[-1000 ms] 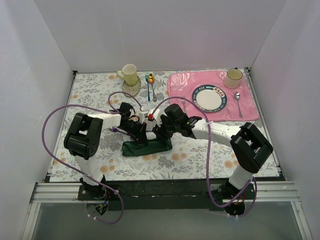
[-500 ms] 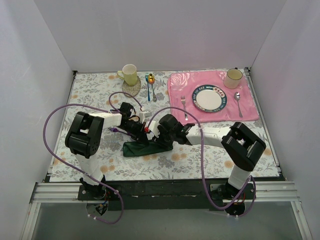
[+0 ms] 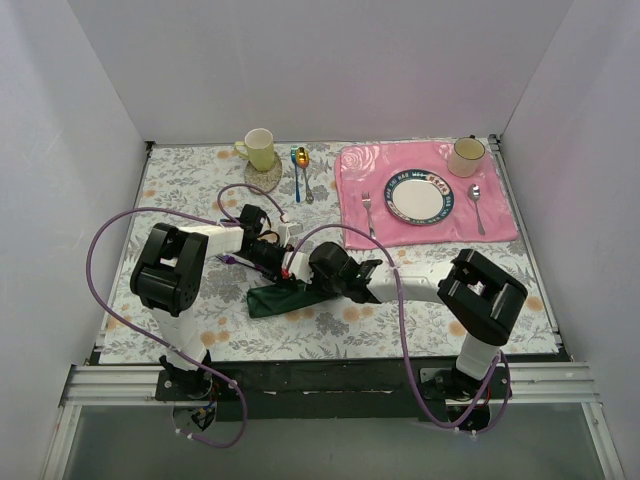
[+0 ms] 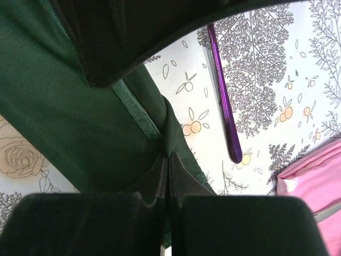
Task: Fold the napkin into a case and place the utensils inside
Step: Stuff the top corner of the smaller-rectangle-folded napkin at the center of the board.
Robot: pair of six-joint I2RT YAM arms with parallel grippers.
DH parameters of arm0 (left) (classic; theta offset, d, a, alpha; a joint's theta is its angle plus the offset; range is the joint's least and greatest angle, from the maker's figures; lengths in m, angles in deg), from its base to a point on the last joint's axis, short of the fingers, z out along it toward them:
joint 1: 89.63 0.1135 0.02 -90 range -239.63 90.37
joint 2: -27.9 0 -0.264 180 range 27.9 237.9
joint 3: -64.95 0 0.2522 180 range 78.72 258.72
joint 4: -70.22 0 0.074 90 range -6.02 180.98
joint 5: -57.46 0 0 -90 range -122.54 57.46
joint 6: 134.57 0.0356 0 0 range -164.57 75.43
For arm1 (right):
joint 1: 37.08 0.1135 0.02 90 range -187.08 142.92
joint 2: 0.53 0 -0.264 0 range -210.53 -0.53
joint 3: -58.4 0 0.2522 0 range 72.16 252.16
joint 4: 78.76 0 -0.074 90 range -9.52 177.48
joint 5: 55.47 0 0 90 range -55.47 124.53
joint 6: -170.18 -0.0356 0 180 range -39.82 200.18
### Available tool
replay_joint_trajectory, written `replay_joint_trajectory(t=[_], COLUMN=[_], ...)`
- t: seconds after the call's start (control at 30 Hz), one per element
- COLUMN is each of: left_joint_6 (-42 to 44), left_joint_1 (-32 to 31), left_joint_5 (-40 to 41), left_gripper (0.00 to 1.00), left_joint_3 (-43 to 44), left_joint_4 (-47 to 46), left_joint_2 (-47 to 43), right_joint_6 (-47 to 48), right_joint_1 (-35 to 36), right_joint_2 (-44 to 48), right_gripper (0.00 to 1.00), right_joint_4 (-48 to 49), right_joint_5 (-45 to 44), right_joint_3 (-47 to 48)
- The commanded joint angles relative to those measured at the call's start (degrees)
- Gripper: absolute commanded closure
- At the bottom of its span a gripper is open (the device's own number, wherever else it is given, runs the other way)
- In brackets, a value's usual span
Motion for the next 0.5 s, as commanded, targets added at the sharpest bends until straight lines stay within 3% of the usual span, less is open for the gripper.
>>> replay_joint_trajectory(t=[0.0, 0.13, 0.23, 0.33, 0.4, 0.47], left_joint_6=[0.94, 0.15, -1.61, -4.42, -4.69, -3.99], left_joint_1=[0.72, 1.34, 1.43, 2.04, 3.26, 4.06], left_joint_5=[4.58, 2.74, 4.31, 8.09, 6.26, 4.15], left_gripper=[1.0, 1.0, 0.9, 0.67, 0.6, 0.59], left_joint_3=[-0.29, -0.9, -1.43, -1.7, -1.61, -2.04], left_joint_4=[0.3, -1.72, -3.74, -5.59, -5.16, -4.98], left_joint_2=[0.57, -5.21, -7.95, -10.32, -11.9, -13.75], right_joint_6=[1.07, 1.95, 2.39, 2.91, 3.18, 3.09], right_joint_1=[0.82, 1.0, 1.0, 0.91, 1.0, 1.0], right_joint_2=[-1.87, -2.05, -2.84, -3.02, -3.28, -3.63], right_gripper=[0.99, 0.99, 0.99, 0.99, 0.99, 0.99], right_joint_4=[1.1, 2.95, 3.91, 4.88, 5.41, 5.06], right_joint_5=[-4.49, -4.4, -4.75, -4.93, -5.1, -5.37], right_joint_3=[-1.07, -2.74, -3.53, -4.41, -4.85, -4.41])
